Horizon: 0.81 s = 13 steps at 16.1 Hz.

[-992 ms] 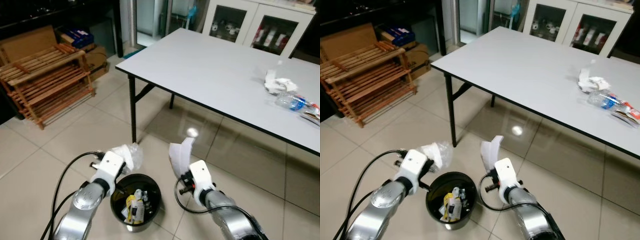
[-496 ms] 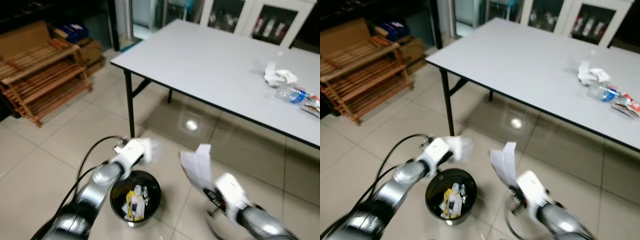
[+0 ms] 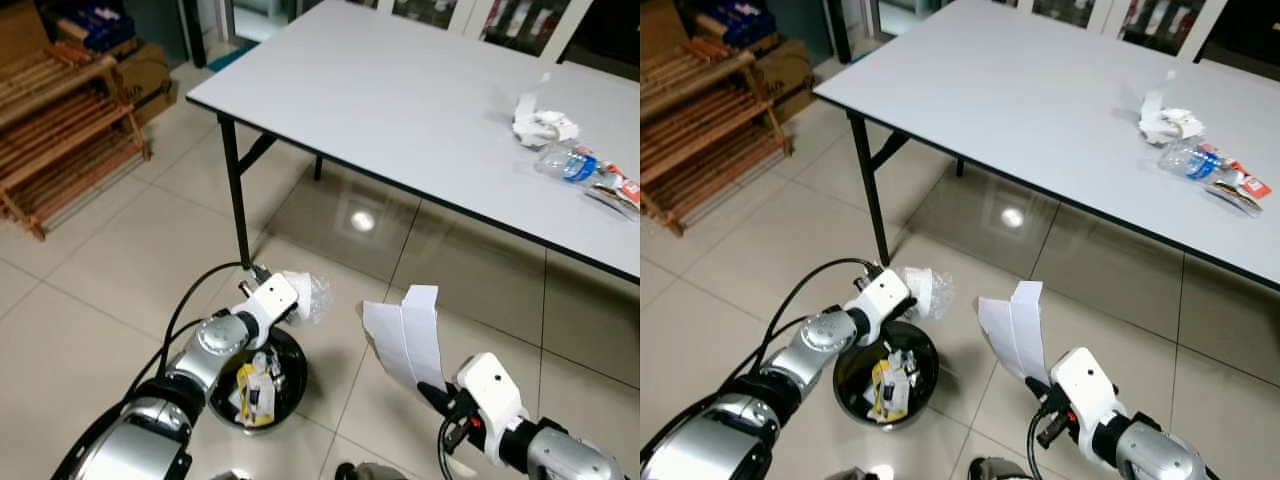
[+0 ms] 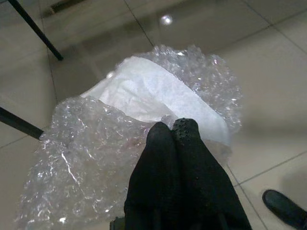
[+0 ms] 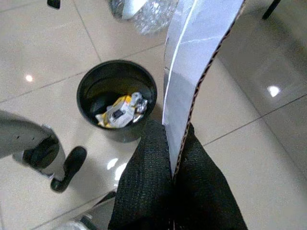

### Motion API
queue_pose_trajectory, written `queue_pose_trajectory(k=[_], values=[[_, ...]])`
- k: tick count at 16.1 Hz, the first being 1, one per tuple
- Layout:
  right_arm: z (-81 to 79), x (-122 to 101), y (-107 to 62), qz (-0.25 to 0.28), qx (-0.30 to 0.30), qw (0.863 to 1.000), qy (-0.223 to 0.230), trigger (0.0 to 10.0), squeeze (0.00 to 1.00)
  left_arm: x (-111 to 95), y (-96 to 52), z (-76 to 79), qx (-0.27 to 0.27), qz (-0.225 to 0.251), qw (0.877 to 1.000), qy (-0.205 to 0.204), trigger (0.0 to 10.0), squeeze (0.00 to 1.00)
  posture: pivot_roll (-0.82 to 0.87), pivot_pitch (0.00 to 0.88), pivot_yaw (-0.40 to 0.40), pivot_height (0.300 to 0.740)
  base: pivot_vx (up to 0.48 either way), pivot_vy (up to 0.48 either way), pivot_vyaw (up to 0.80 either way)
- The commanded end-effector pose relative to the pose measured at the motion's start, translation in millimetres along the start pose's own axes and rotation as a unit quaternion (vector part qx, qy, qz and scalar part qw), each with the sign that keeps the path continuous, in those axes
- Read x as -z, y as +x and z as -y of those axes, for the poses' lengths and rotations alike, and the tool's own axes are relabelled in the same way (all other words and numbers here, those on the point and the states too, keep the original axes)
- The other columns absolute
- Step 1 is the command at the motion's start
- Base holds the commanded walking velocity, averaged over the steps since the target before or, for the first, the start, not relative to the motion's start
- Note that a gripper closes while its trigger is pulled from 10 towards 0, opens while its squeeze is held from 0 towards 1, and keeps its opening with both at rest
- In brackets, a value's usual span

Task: Picking trash to rubbish bin

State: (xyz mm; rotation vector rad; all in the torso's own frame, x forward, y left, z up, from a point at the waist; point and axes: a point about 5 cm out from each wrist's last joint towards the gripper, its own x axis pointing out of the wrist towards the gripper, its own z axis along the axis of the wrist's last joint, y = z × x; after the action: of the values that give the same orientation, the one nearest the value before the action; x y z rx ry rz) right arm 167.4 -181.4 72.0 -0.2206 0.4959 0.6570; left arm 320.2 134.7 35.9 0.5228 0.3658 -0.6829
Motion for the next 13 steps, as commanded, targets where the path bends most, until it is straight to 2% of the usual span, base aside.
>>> queue_pose_trajectory(k=[1,3,4,5,6,13], values=[[1.1,-3,-6.1,-0.005,-0.003,1.000,0.001,10.0,0.00,0,0.5,-0.2,0.006,-0.005,1.000,0.020,10.0,0.00,-0.24,0.171,-0.080,0.740,0.000,0.000,0.00],[-0.9,-5,-6.4,-0.003,-0.018,1.000,0.003,10.0,0.00,4,-0.9,-1.2,0.004,-0.013,1.000,0.023,10.0,0.00,-0.24,0.172,-0.084,0.740,0.000,0.000,0.00],[-2.0,-6,-6.7,-0.002,-0.027,1.000,0.004,10.0,0.00,5,-1.3,-1.0,0.006,-0.015,1.000,0.019,10.0,0.20,-0.24,0.169,-0.087,0.740,0.000,0.000,0.00],[-2.7,-6,-7.2,-0.003,-0.032,0.999,0.004,10.0,0.00,6,-1.6,-0.8,0.010,-0.018,1.000,0.020,10.0,0.53,-0.24,0.169,-0.090,0.740,0.000,0.000,0.00],[-3.3,-7,-7.6,-0.004,-0.038,0.999,0.004,10.0,0.00,7,-2.0,-0.8,0.011,-0.020,1.000,0.021,10.0,1.00,-0.24,0.169,-0.091,0.740,0.000,0.000,0.00],[0.6,-10,-8.6,-0.010,-0.053,0.999,0.000,10.0,0.00,14,-5.5,-5.1,0.011,-0.041,0.998,0.043,10.0,1.00,-0.24,0.159,-0.099,0.740,0.000,0.000,0.00]])
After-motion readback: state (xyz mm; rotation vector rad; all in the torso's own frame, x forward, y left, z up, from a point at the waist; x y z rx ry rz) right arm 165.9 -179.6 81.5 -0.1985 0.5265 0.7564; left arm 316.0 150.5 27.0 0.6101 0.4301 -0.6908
